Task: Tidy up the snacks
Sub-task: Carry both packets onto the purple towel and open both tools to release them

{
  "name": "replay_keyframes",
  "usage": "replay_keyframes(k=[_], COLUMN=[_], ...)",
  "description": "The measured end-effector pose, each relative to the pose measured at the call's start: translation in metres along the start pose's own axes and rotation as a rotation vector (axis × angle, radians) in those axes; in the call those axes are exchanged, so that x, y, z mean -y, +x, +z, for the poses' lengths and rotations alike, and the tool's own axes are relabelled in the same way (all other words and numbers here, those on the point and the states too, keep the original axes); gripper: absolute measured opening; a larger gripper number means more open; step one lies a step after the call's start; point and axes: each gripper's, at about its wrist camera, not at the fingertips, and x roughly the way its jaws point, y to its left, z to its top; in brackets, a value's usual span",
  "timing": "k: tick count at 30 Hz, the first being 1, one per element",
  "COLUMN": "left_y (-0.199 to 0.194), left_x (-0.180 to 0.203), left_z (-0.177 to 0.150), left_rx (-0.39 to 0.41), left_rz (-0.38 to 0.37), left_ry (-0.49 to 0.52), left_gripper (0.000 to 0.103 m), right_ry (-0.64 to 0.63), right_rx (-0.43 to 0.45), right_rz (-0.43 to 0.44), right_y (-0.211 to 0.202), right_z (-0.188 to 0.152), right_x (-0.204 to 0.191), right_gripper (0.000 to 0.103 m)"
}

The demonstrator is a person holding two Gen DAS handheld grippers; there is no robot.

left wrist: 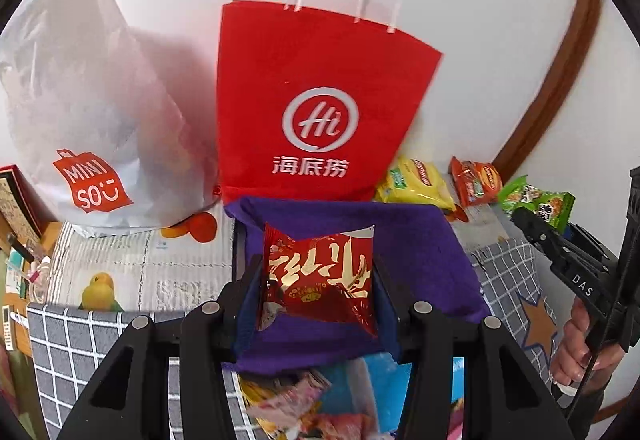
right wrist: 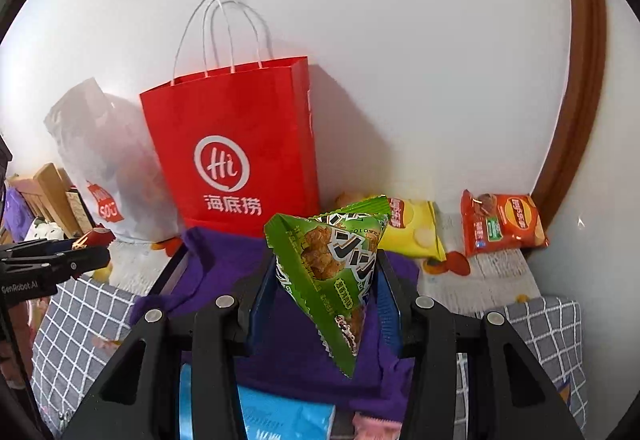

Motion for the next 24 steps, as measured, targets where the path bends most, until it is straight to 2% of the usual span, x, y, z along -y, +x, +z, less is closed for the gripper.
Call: replay_keyframes(k=[7, 12, 16, 24], left_y=[0.029, 0.059, 0.088, 0.131], left_x=[-0.003, 0.002, 0.004, -0.007], left_z=[0.018, 0.031, 0.031, 0.021], left_rx=[-0.029, -0.066, -0.115, -0.21], left_rz=[0.008, 0.007, 0.006, -0.014], left_ry=[0.006, 0.032, 0.055, 0.035], left_gripper=[0.048, 0.048, 0.048, 0.048], right_ry=[0.004, -0.017, -0.039, -0.062], right_rx=[-0.037, -0.078, -0.128, -0.216], right_rz=[0.01, 0.019, 0.027, 0.034], right_y=[0.038, 0.064, 0.084, 0.116], right_z=[0.011, 0.006, -0.002, -0.018], right_x=[0.013, 0.019, 0.023, 0.031], right_gripper=[0.046, 0.046, 0.046, 0.046])
